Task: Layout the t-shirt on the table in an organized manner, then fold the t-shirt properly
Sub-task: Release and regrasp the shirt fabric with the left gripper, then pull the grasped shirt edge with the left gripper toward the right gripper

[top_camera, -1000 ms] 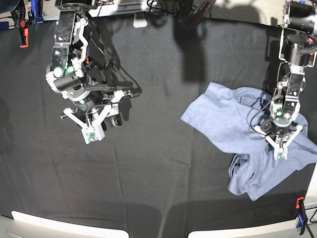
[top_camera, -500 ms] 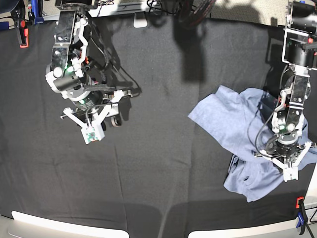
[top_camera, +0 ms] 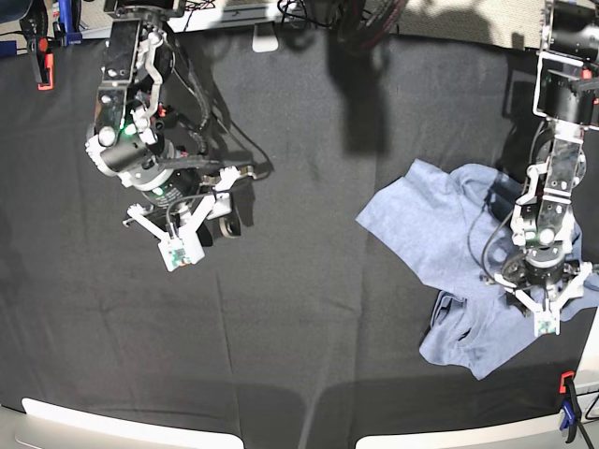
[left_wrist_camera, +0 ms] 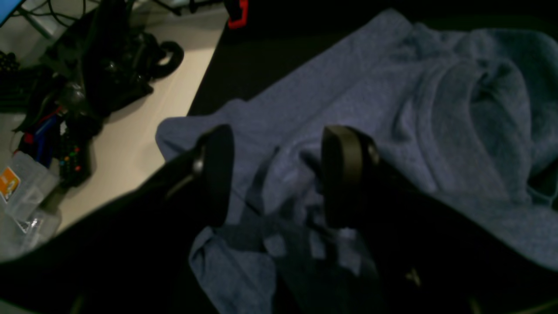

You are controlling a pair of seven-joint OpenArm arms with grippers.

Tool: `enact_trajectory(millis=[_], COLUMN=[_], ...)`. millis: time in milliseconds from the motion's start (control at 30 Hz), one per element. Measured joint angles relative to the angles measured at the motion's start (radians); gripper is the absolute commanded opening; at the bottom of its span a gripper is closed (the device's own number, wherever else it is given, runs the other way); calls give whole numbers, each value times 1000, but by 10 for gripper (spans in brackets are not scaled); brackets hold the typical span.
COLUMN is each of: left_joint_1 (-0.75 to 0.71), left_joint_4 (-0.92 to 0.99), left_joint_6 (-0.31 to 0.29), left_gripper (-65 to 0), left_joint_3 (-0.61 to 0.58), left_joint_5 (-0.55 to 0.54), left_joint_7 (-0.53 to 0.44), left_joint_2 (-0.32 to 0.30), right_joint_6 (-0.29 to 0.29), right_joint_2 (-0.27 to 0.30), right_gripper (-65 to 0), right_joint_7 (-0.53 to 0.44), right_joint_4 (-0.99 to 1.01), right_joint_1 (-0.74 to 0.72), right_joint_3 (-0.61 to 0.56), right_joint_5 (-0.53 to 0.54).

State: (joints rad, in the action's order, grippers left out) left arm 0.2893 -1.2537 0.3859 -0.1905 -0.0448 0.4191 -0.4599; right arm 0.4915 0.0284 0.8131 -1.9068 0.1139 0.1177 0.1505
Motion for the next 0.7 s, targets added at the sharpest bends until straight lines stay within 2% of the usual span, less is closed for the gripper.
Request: enact_trajectory(millis=[100, 167, 300, 467, 700], left_joint_1=[2, -1, -36, -150, -247], left_joint_4=[-1, -14, -99, -260, -278], left_joint_6=[-19, -114, -182, -231, -253], left_gripper=[-405, -405, -405, -405, -405], left_joint_3=[0, 2, 2, 1, 3], left_joint_5=[-2, 0, -2, 0, 2], left_joint_7=[63, 103, 105, 51, 53], left_joint_2=[6, 18, 82, 166, 213], right_joint_6=[0, 0, 1, 3, 3], right_joint_2=[0, 0, 0, 2, 2], right_gripper=[-424, -424, -424, -424, -424], right_joint_7=[1, 3, 3, 3, 7], right_joint_4=[0, 0, 0, 0, 0], right_joint_1=[0, 0, 0, 0, 0], right_joint_3=[0, 0, 0, 0, 0], right_joint_5=[0, 0, 0, -1, 0])
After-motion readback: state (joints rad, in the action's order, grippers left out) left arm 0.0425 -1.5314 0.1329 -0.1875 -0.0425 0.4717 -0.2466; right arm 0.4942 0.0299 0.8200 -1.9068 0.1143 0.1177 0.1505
